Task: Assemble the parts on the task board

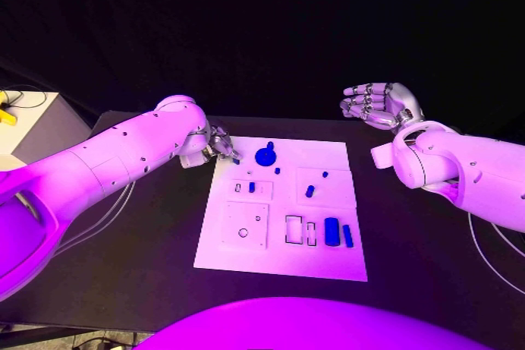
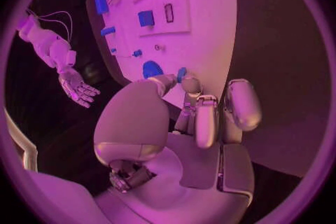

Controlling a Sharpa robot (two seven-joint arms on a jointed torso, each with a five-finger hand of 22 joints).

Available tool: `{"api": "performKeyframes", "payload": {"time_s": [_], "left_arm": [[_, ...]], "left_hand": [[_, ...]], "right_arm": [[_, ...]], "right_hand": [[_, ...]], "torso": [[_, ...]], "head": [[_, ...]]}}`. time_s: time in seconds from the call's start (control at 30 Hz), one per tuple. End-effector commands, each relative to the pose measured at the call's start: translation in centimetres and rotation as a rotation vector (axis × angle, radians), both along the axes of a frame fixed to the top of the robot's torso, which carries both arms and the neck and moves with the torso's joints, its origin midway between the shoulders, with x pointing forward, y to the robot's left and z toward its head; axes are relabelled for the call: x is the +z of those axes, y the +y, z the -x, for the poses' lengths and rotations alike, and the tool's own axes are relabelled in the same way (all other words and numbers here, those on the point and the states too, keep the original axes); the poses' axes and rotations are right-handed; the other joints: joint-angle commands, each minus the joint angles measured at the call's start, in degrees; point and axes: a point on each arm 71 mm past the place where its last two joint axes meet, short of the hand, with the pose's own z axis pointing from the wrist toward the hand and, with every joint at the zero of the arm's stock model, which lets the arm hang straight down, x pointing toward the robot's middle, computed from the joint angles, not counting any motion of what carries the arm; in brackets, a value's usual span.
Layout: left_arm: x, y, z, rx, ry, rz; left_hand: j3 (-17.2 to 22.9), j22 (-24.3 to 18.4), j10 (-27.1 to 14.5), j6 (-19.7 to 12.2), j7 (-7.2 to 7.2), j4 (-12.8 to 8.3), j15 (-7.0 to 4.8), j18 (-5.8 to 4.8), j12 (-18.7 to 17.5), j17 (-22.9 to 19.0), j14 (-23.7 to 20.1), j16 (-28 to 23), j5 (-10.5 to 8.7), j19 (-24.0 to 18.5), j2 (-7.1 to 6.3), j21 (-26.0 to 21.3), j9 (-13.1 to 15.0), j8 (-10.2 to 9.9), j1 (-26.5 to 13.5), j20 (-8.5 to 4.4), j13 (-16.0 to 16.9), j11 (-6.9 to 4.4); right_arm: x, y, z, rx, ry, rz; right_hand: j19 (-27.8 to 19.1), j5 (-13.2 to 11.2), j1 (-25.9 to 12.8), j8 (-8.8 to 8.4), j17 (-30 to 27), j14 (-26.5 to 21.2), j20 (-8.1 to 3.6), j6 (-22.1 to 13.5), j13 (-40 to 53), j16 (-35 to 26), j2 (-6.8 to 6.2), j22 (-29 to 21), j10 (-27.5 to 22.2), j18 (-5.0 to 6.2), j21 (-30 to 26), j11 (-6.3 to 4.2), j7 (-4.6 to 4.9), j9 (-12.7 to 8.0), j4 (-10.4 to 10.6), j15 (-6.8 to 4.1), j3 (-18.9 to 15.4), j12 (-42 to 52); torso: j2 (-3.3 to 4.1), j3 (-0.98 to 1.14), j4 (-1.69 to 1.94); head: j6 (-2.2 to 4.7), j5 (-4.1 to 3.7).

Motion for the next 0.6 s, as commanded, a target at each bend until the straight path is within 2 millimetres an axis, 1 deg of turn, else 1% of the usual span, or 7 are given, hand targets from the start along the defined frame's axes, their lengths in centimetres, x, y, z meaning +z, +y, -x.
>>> {"api": "performKeyframes", "payload": {"time_s": [0.03,0.07,0.13,0.17,0.23,0.43,0.6], "left_arm": [[0.1,-0.3,0.0,-0.008,0.003,0.037],[0.1,-0.3,0.0,-0.010,0.005,0.039],[0.0,-0.4,0.0,-0.014,0.008,0.042],[0.0,-0.4,0.0,-0.016,0.009,0.043],[0.1,-0.4,0.1,-0.019,0.009,0.046],[0.4,-0.3,0.1,-0.014,-0.021,0.068],[1.1,-0.2,0.5,-0.004,-0.049,0.107]], "left_hand": [[3.09,0.04,-0.11,-0.44,-0.25,-1.31,-0.38,0.45,0.10,12.74,5.12,0.26,0.26,-0.19,0.03,-0.20,0.71,0.93,1.90,-0.39,-0.23,-0.51],[4.62,0.07,-0.11,-0.62,-0.27,-2.16,-0.40,0.44,0.03,12.78,5.13,0.29,0.26,-0.20,-0.11,-0.19,0.92,1.29,2.53,-0.42,-0.39,-0.54],[6.36,0.11,0.02,-0.79,-0.27,-3.13,-0.41,0.44,0.04,12.81,5.14,0.31,0.22,-0.21,-0.37,-0.19,1.24,1.80,2.94,-0.43,-0.43,-0.55],[8.10,0.19,0.13,-0.98,-0.24,-4.18,-0.39,0.41,0.00,12.86,5.16,0.34,0.22,-0.20,-0.69,-0.15,1.61,2.31,3.20,-0.43,-0.53,-0.53],[10.62,0.21,0.29,-1.19,-0.16,-5.49,-0.33,0.42,-0.09,12.92,5.18,0.38,0.18,-0.22,-1.14,-0.15,2.20,3.11,3.01,-0.40,-0.72,-0.48],[15.88,0.49,1.00,-1.34,-0.02,-8.21,-0.30,0.39,0.25,13.00,5.22,0.43,0.24,-0.12,-2.14,0.01,3.36,4.69,1.18,-0.32,-0.51,-0.44],[17.42,0.67,1.41,-1.18,-0.07,-9.27,-0.36,0.36,0.54,13.04,5.24,0.46,0.37,-0.01,-2.69,0.13,3.66,5.14,0.47,-0.36,-0.21,-0.51]], "right_arm": [[0.0,0.2,0.0,0.018,-0.002,-0.001],[0.0,0.2,0.0,0.018,-0.002,-0.001],[0.0,0.2,0.0,0.018,-0.002,-0.001],[0.0,0.2,0.0,0.018,-0.002,-0.001],[0.0,0.2,0.0,0.018,-0.002,-0.001],[0.0,0.1,0.0,0.018,-0.002,0.000],[0.0,0.0,0.0,0.016,-0.002,0.000]], "right_hand": [[-0.53,0.35,-0.24,-0.36,-0.05,-0.39,0.00,0.46,-0.04,-0.13,0.14,-0.08,0.44,0.22,-0.18,0.04,4.45,-0.09,-0.31,-0.01,-0.09,-0.20],[-0.53,0.35,-0.24,-0.36,-0.05,-0.39,0.00,0.46,-0.04,-0.13,0.14,-0.08,0.44,0.22,-0.18,0.04,4.45,-0.09,-0.31,-0.01,-0.09,-0.20],[-0.53,0.35,-0.24,-0.36,-0.05,-0.39,0.00,0.46,-0.04,-0.13,0.14,-0.08,0.44,0.22,-0.18,0.04,4.45,-0.09,-0.31,-0.01,-0.09,-0.20],[-0.53,0.35,-0.24,-0.36,-0.05,-0.39,0.00,0.46,-0.04,-0.13,0.14,-0.08,0.44,0.22,-0.18,0.04,4.45,-0.09,-0.31,-0.01,-0.09,-0.20],[-0.53,0.35,-0.24,-0.36,-0.05,-0.39,0.00,0.46,-0.04,-0.13,0.14,-0.08,0.44,0.22,-0.18,0.04,4.45,-0.09,-0.31,-0.01,-0.09,-0.20],[-0.56,0.37,-0.23,-0.39,-0.15,-0.38,0.01,0.49,-0.04,-0.12,0.17,-0.07,0.50,0.23,-0.16,0.04,4.45,-0.12,-0.37,-0.02,-0.10,-0.29],[-0.57,0.38,-0.25,-0.40,-0.17,-0.38,0.01,0.50,-0.04,-0.12,0.19,-0.07,0.51,0.23,-0.16,0.04,4.45,-0.13,-0.37,-0.02,-0.10,-0.31]], "torso": [[-0.02,0.00,0.01],[-0.01,0.02,0.01],[-0.02,0.03,0.02],[-0.04,0.03,0.02],[-0.07,0.03,0.02],[-0.07,0.02,0.06],[-0.11,0.01,0.07]], "head": [[0.01,-0.01],[0.01,-0.01],[0.01,0.01],[0.01,0.00],[0.01,-0.02],[0.01,0.04],[0.01,0.04]]}}
